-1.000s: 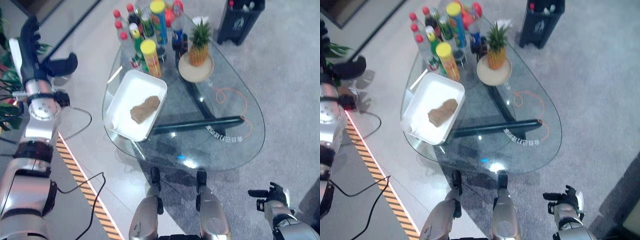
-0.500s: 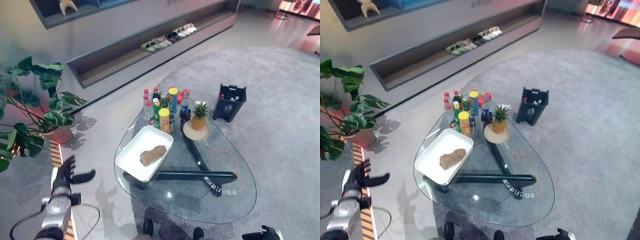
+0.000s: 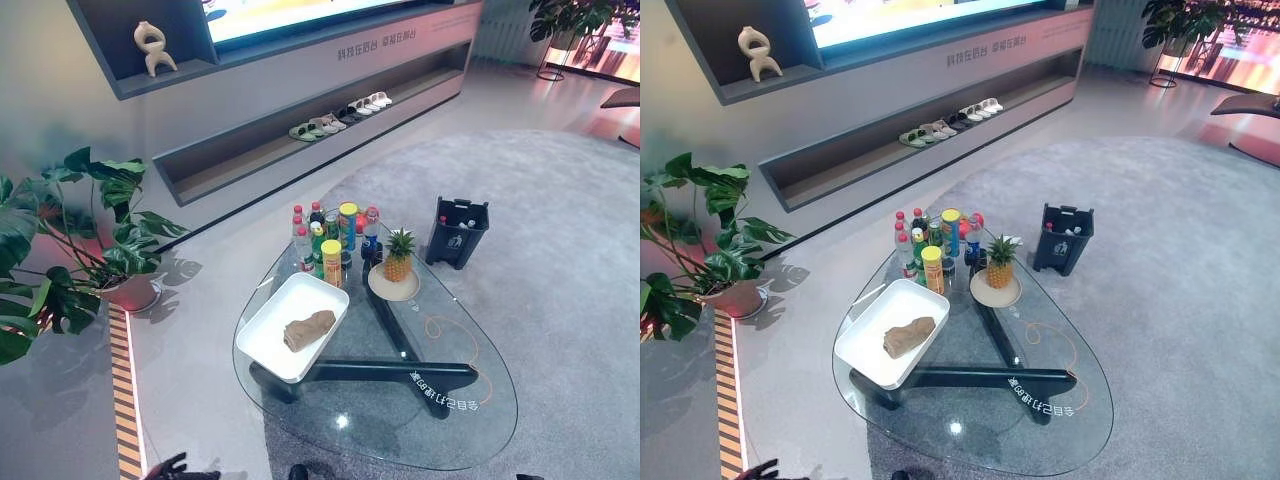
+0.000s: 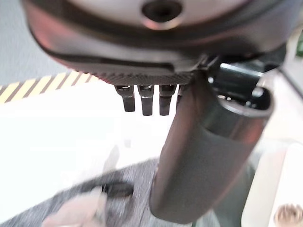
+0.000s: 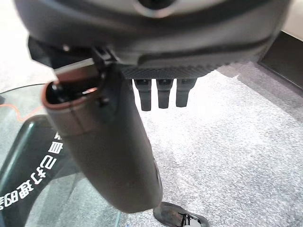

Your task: Wipe the table with a cloth and put it in the basket.

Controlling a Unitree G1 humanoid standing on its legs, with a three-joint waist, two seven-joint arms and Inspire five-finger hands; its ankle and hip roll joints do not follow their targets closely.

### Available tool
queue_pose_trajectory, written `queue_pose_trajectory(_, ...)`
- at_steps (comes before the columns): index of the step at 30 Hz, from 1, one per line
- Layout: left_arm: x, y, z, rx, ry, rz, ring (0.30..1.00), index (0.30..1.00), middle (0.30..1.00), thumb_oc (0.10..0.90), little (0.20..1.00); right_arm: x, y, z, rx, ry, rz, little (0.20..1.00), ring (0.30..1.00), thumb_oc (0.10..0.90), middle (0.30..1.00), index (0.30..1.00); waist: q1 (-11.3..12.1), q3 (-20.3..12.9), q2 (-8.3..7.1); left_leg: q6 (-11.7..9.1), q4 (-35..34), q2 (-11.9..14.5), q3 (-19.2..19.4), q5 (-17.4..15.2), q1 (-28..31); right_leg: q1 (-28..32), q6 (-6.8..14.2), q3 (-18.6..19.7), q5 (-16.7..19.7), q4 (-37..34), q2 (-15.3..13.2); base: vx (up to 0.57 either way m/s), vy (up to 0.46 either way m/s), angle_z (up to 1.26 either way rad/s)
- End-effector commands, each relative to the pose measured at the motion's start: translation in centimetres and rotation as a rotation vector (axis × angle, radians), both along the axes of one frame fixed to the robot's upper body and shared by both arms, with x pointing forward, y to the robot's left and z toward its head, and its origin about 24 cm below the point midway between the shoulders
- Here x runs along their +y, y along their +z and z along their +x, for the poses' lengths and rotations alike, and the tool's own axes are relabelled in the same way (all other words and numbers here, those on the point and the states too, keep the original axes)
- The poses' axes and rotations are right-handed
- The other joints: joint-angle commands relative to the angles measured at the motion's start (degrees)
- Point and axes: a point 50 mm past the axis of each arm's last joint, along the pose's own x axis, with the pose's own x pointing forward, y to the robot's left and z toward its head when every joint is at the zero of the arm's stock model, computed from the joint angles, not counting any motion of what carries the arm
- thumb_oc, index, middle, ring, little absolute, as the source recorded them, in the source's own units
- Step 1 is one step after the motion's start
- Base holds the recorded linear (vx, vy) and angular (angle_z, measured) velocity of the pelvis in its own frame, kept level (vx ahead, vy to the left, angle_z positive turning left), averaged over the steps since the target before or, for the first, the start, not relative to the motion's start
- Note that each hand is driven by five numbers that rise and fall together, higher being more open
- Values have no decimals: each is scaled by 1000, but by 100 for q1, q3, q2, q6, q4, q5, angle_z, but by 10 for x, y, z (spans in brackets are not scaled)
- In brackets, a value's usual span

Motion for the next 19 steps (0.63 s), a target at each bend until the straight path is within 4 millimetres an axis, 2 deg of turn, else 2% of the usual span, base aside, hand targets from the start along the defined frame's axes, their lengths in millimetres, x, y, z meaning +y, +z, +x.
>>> queue_pose_trajectory(1,11,10,29,-10,-80,35,900,900,900,800,900,-4,4,13,18,53,-27,900,900,800,900,900,49,167,-94,-171,37,98,304,-577,462,-38,305,12,148,6,-276,37,28,-2)
queue_pose_trajectory(8,-7,0,24,82,-152,10,900,900,900,800,900,3,1,16,48,114,-3,900,900,800,900,900,30,179,-135,-161,37,131,299,-621,521,-10,331,44,134,6,-292,5,1,0)
queue_pose_trajectory(19,-11,-2,24,116,-199,3,900,900,900,800,900,7,0,18,63,143,11,900,900,800,900,900,8,193,-179,-153,37,149,295,-644,557,-7,344,90,145,6,-313,3,0,0)
